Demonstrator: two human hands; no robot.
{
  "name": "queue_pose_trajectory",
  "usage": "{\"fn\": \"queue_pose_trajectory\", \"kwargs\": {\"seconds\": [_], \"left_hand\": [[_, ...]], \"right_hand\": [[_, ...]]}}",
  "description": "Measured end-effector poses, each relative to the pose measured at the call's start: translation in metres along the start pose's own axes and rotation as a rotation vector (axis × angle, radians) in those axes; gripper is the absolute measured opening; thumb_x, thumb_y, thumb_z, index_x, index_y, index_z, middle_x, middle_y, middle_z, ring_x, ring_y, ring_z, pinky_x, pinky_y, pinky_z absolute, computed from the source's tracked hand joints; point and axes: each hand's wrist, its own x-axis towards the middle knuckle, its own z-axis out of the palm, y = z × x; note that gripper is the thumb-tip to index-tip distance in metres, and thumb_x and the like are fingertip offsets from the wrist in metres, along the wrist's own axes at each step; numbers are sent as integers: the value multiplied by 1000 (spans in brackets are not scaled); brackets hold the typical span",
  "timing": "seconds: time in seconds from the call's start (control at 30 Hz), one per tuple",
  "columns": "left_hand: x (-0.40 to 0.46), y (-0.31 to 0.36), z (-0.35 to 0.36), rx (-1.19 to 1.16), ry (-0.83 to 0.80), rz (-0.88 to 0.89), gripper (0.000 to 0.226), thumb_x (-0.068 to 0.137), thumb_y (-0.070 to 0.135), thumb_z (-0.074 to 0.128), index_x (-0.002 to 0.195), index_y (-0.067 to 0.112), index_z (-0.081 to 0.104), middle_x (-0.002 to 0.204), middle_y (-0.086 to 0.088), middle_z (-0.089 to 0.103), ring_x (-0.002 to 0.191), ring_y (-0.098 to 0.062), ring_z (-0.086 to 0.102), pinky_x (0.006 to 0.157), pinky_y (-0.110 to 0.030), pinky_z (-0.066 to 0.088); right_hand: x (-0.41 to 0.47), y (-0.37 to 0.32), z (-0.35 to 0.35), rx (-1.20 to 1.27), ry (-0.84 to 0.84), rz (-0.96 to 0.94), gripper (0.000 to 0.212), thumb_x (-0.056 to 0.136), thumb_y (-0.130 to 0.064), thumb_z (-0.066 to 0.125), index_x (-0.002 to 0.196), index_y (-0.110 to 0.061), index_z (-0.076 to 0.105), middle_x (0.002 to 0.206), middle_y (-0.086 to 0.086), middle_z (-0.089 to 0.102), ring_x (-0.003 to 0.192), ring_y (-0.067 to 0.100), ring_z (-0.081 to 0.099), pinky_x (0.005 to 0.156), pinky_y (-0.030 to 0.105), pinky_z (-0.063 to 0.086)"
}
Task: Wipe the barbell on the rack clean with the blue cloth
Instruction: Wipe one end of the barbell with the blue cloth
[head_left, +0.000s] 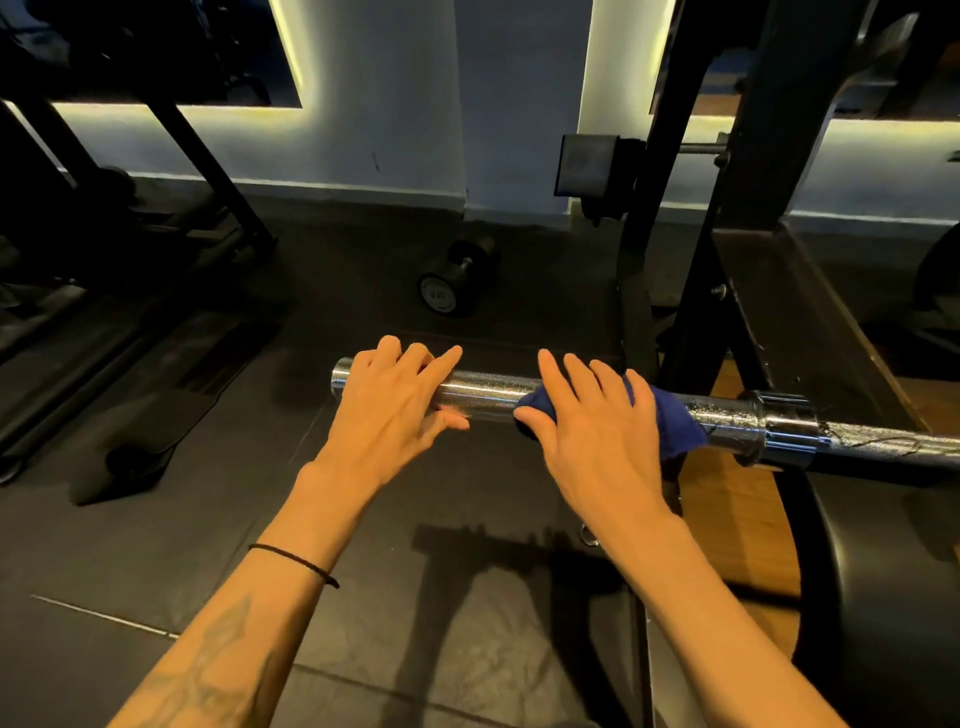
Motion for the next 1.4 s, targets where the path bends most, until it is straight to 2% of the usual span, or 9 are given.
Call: {"fn": "queue_pose_trajectory", "kwargs": {"seconds": [0.17,0.3,0.4,0.57,0.83,1.0,1.17,1.27,1.4], "left_hand": [[-5,13,7,-178,127,-141,56,69,37,85,117,16,65,100,-4,61,89,-24,47,78,-39,41],[-4,26,11,-301,220,-206,36,68,4,76,99,10,58,92,-7,49,82,-24,47,82,-37,44],[-3,19,10,-315,132,-179,45,72,19,80,110,12,58,99,-5,47,82,-22,46,72,-33,39],[-3,11,8,-210,0,0,72,88,64,51,144,20,48,128,-2,56,105,-24,52,94,-41,42],[-3,26,13,-386,60,-126,60,74,33,84,126,18,57,114,0,61,109,-22,56,116,-60,23],[-2,43,8,-322,220,-154,42,68,2,78,103,10,58,95,-6,54,83,-23,46,83,-38,44],[2,34,12,-204,120,-170,52,70,30,83,112,14,58,98,-8,48,81,-25,42,69,-37,35],[3,31,8,-188,69,-96,65,84,69,55,128,21,58,103,-8,49,85,-24,43,73,-39,40],[6,33,0,-170,17,-83,66,86,66,51,130,19,61,102,-9,51,86,-25,47,74,-40,46]], "right_hand": [[24,-48,0,33,-121,-134,68,105,-57,27,160,-18,20,153,7,44,140,29,41,116,52,26],[36,-62,3,66,-142,-213,67,105,-58,25,160,-20,22,148,6,50,133,28,47,110,47,32],[32,-40,3,58,-103,-184,75,100,-67,18,157,-20,32,131,4,61,119,26,55,99,43,41],[10,12,1,40,-26,-55,75,99,-68,21,152,-19,43,131,3,64,124,28,55,107,46,41],[12,-11,-4,44,-90,-71,70,101,-59,25,157,-18,32,151,6,50,140,29,43,117,53,26],[31,-49,4,82,-116,-200,62,107,-51,27,160,-19,22,152,5,47,137,27,44,115,48,27],[23,-16,2,85,-65,-136,77,99,-67,17,154,-18,38,126,3,64,117,26,56,101,43,42],[11,16,-2,81,-37,-47,78,98,-70,21,150,-17,44,125,2,65,117,25,57,104,44,42],[-1,21,-7,83,-35,40,75,95,-67,34,148,-15,47,126,4,65,118,25,59,110,47,39]]}}
